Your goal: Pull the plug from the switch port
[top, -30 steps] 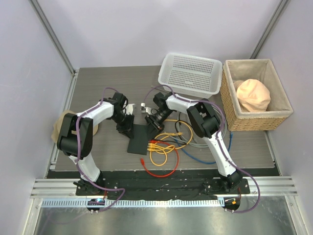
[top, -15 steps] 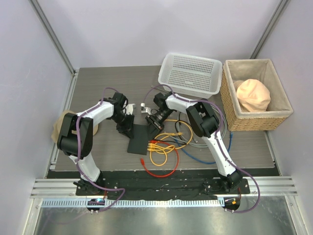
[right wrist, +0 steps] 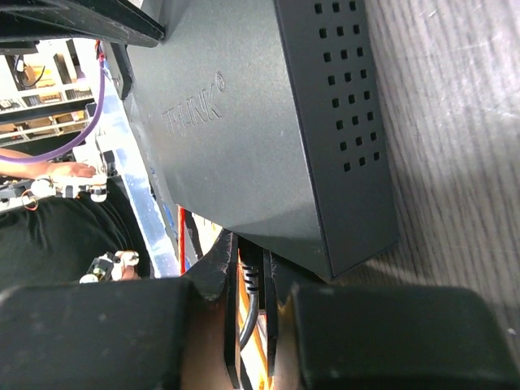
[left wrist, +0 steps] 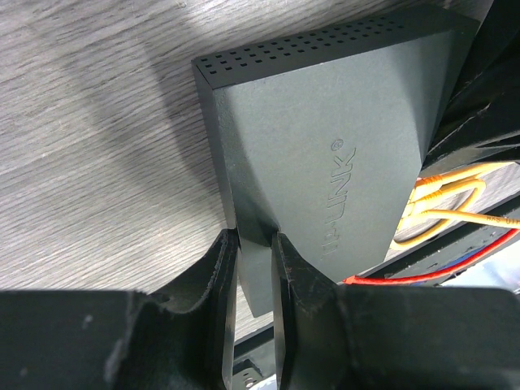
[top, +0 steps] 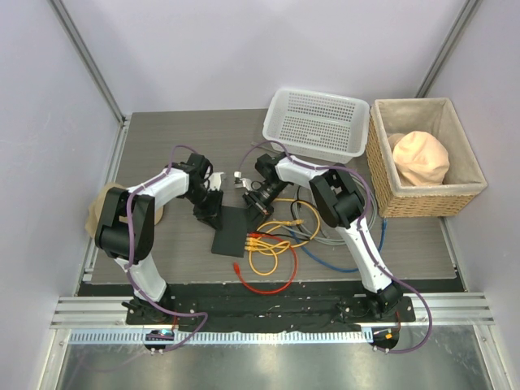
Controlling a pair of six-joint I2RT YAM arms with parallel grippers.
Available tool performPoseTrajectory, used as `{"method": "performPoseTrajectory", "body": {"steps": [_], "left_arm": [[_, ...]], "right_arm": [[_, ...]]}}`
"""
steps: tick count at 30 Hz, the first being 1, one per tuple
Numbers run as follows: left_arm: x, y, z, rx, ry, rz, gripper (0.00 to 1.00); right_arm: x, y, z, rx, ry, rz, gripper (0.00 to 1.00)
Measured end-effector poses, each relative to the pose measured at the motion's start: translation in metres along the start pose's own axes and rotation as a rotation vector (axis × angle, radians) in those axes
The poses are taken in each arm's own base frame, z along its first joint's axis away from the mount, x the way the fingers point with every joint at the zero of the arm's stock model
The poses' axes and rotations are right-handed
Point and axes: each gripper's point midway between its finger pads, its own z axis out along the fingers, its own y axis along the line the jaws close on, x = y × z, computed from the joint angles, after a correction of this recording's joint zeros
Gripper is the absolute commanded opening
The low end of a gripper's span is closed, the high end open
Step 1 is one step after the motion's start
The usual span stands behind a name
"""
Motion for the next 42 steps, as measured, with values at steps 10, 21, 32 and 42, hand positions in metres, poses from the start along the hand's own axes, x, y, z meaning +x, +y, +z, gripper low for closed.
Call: {"method": "performPoseTrajectory", "body": {"steps": [10,21,32,42], "left_arm": [[-0.001,-0.001,0.001,0.009,-0.001,0.002,0.19],[-0.001,-0.002,0.001,0.014,0.000,0.003,0.19],[-0.001,-0.002,0.001,0.014,0.000,0.005,0.19],[-0.001,-0.003,0.001,0.017,0.000,0.006,0.19]], "right_arm": [[0.003,-0.001,-0.003,-0.009,0.015,-0.031,0.02],[0.005,-0.004,-0.008,-0.003,0.014,0.016,0.02],[0.011,-0.007,-0.012,0.023,0.028,0.009,0.02],[-0.022,-0.022,-0.125,0.231,-0.175,-0.126,0.01]]}}
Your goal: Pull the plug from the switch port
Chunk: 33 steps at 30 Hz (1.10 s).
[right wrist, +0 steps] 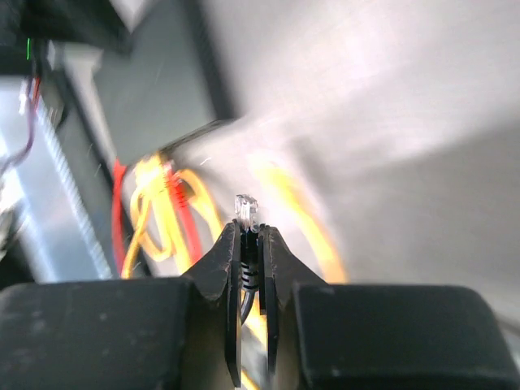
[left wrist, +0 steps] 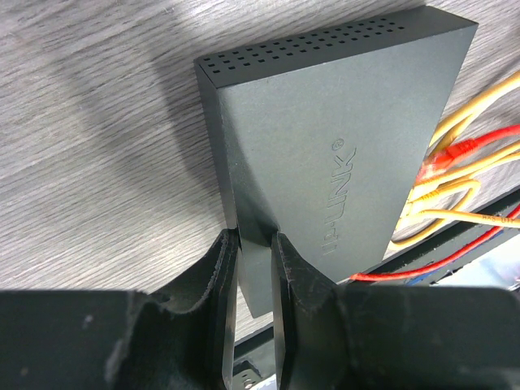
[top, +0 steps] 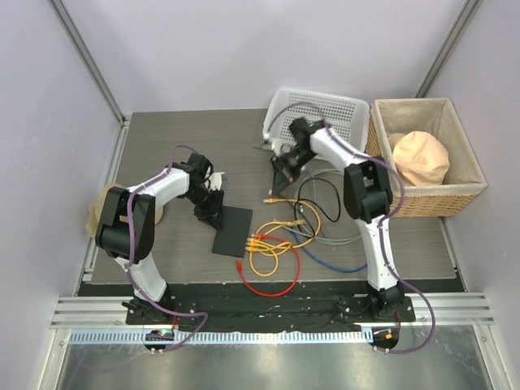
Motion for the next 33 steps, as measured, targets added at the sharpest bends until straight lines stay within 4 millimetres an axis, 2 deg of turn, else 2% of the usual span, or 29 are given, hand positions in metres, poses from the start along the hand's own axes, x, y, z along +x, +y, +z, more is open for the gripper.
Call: {"method": "performPoseTrajectory", "body": {"steps": [1,2,4,7,10,13,15,17,18,20,21,22,23,25,26,28,33], "left_arm": [[0.000,0.000,0.000,0.000,0.000,0.000,0.19],[0.000,0.000,0.000,0.000,0.000,0.000,0.19],[0.000,0.000,0.000,0.001,0.000,0.000,0.19],[0.000,0.000,0.000,0.002,0.000,0.000,0.19],[0.000,-0.001,0.000,0.002,0.000,0.000,0.19],[0.000,-0.001,0.000,0.002,0.006,-0.003,0.19],[-0.001,-0.001,0.000,0.004,0.008,-0.002,0.18],[-0.001,-0.002,0.000,0.004,0.007,-0.001,0.18],[-0.002,-0.002,-0.001,0.003,0.007,-0.001,0.18],[-0.002,-0.003,-0.001,0.000,0.005,0.004,0.18],[-0.004,-0.003,-0.002,-0.004,0.002,0.008,0.20],[-0.005,-0.004,-0.002,-0.009,-0.004,0.015,0.24],[-0.007,-0.003,-0.003,-0.018,-0.012,0.019,0.38],[-0.013,-0.001,-0.007,-0.045,-0.031,0.031,0.54],[-0.018,-0.001,-0.010,-0.063,-0.046,0.033,0.99],[-0.032,-0.001,-0.023,-0.101,-0.085,0.043,1.00],[-0.080,-0.015,-0.096,-0.201,-0.266,0.071,1.00]], "right_arm": [[-0.023,-0.007,-0.024,0.043,-0.073,-0.039,0.02],[-0.028,-0.015,-0.039,0.066,-0.111,-0.038,0.01],[-0.055,-0.031,-0.091,0.159,-0.221,-0.075,0.01],[-0.079,-0.044,-0.157,0.297,-0.340,-0.106,0.02],[-0.087,-0.053,-0.206,0.443,-0.409,-0.126,0.01],[-0.084,-0.058,-0.235,0.544,-0.435,-0.113,0.04],[-0.078,-0.062,-0.245,0.588,-0.438,-0.096,0.09],[-0.069,-0.066,-0.244,0.603,-0.428,-0.071,0.15],[-0.063,-0.067,-0.241,0.603,-0.417,-0.055,0.25],[-0.050,-0.071,-0.230,0.599,-0.385,-0.015,0.38],[-0.044,-0.074,-0.225,0.600,-0.368,0.003,0.50],[-0.040,-0.076,-0.221,0.601,-0.355,0.017,0.54],[-0.035,-0.080,-0.215,0.603,-0.335,0.030,0.57],[-0.028,-0.083,-0.209,0.605,-0.314,0.052,0.65],[-0.027,-0.083,-0.207,0.605,-0.309,0.056,0.68],[-0.027,-0.082,-0.208,0.613,-0.306,0.055,0.74],[-0.031,-0.068,-0.219,0.647,-0.332,0.032,0.84]]}}
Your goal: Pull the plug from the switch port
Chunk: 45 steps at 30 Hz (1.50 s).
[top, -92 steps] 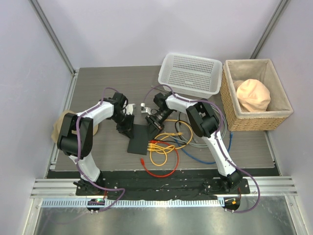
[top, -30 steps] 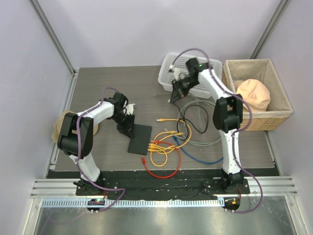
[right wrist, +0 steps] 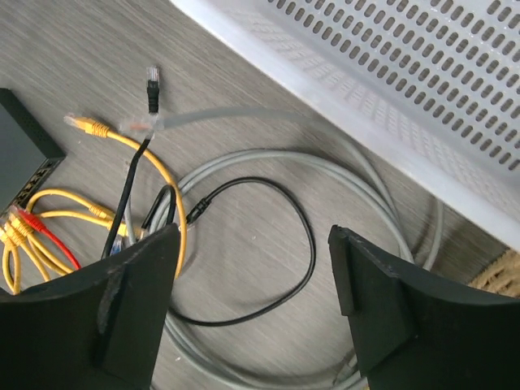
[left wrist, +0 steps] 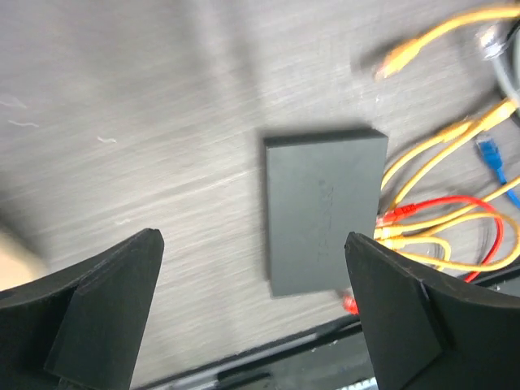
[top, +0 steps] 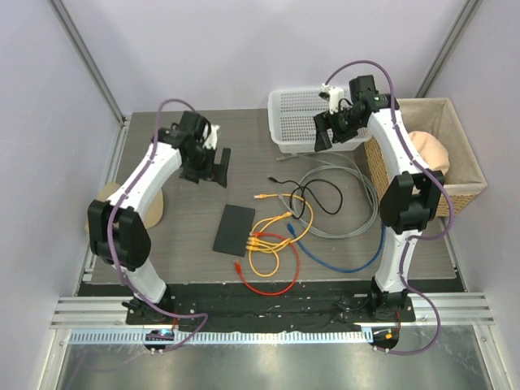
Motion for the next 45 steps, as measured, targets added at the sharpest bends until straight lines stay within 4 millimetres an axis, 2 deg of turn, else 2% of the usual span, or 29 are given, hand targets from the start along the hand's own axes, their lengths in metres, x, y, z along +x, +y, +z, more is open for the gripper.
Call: {"method": "performPoseTrajectory", "body": {"steps": [4,7,10,11,13,16,18,20,22,23,26,31,33,36,40,42,45], "left_arm": [[-0.046,0.001,-0.058,-0.076,-0.091,0.033,1.00],[-0.089,0.002,-0.097,-0.124,-0.202,0.043,1.00],[-0.131,0.009,-0.144,-0.210,-0.367,-0.008,1.00],[-0.146,0.011,-0.164,-0.236,-0.448,-0.036,1.00],[-0.169,0.019,-0.205,-0.298,-0.622,-0.121,1.00],[-0.189,0.030,-0.274,-0.330,-0.882,-0.290,1.00],[-0.202,0.029,-0.320,-0.300,-1.039,-0.385,1.00],[-0.219,0.020,-0.375,-0.229,-1.244,-0.448,1.00],[-0.220,0.002,-0.410,-0.150,-1.359,-0.484,1.00],[-0.218,-0.006,-0.419,-0.113,-1.389,-0.500,1.00],[-0.217,-0.018,-0.426,-0.068,-1.417,-0.551,1.00],[-0.223,-0.031,-0.412,-0.117,-1.428,-0.607,1.00],[-0.225,-0.044,-0.411,-0.135,-1.443,-0.585,1.00],[-0.223,-0.061,-0.421,-0.145,-1.481,-0.556,1.00],[-0.211,-0.081,-0.426,-0.149,-1.479,-0.482,1.00],[-0.200,-0.082,-0.413,-0.185,-1.435,-0.420,1.00],[-0.172,-0.066,-0.362,-0.306,-1.295,-0.290,1.00]], "right_arm": [[-0.003,0.012,-0.016,0.011,-0.022,-0.010,0.85],[-0.008,0.022,-0.018,0.011,-0.031,-0.029,0.86],[-0.009,0.036,-0.010,-0.001,-0.021,-0.055,0.87],[-0.008,0.041,-0.007,-0.008,-0.013,-0.061,0.97],[0.000,0.055,0.005,-0.035,0.017,-0.077,0.98],[0.018,0.074,0.020,-0.078,0.076,-0.087,0.98],[0.027,0.086,0.027,-0.107,0.112,-0.092,0.98],[0.029,0.096,0.033,-0.129,0.128,-0.103,0.98],[0.029,0.103,0.036,-0.141,0.136,-0.112,0.98],[0.028,0.104,0.037,-0.142,0.134,-0.118,0.98],[0.022,0.107,0.036,-0.136,0.118,-0.133,0.98],[0.022,0.110,0.033,-0.123,0.116,-0.153,0.98],[0.023,0.112,0.031,-0.120,0.116,-0.157,0.98],[0.021,0.113,0.027,-0.115,0.106,-0.162,0.98],[0.021,0.116,0.020,-0.115,0.094,-0.164,0.98],[0.018,0.119,0.015,-0.124,0.081,-0.161,0.98],[0.013,0.132,0.004,-0.168,0.047,-0.144,0.98]]}}
